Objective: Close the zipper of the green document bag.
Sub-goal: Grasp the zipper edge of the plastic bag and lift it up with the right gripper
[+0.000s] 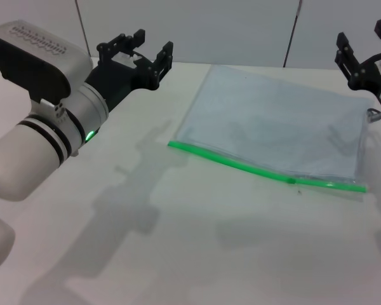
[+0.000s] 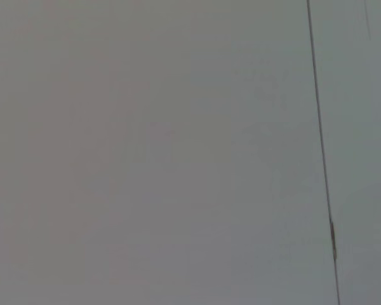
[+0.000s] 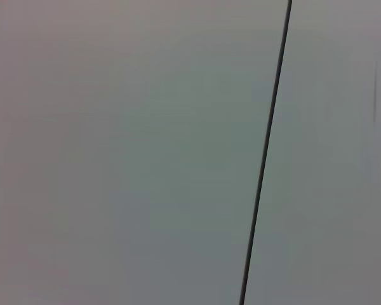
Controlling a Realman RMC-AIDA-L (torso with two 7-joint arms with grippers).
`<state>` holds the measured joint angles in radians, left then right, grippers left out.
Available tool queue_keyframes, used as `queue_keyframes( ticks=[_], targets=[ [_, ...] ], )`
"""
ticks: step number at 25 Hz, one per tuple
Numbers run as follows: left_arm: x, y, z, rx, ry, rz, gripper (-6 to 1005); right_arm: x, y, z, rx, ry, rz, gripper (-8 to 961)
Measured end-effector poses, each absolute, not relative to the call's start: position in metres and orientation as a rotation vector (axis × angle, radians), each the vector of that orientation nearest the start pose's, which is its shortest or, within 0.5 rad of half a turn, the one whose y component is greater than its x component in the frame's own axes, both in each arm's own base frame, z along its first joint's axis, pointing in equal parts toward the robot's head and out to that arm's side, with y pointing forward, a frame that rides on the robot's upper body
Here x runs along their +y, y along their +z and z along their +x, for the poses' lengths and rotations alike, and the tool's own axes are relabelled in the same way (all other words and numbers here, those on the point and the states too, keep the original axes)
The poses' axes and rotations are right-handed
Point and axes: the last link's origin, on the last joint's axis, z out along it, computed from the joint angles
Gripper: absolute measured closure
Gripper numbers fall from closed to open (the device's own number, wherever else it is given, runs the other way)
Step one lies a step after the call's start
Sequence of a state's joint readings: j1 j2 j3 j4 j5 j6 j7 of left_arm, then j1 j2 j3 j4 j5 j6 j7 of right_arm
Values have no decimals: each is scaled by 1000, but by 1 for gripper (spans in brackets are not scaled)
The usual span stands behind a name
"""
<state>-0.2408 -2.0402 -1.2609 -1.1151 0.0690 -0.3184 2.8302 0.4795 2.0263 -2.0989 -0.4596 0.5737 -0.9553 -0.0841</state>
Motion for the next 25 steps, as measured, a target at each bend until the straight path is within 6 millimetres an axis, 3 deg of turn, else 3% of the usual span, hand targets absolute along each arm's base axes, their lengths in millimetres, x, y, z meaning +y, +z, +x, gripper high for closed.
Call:
queue_keyframes(
  ticks=[25],
  targets=[
    [377,-21,-204,-415,-611,-1949,451,385,-22,255,280,653,-1765,271]
  ],
)
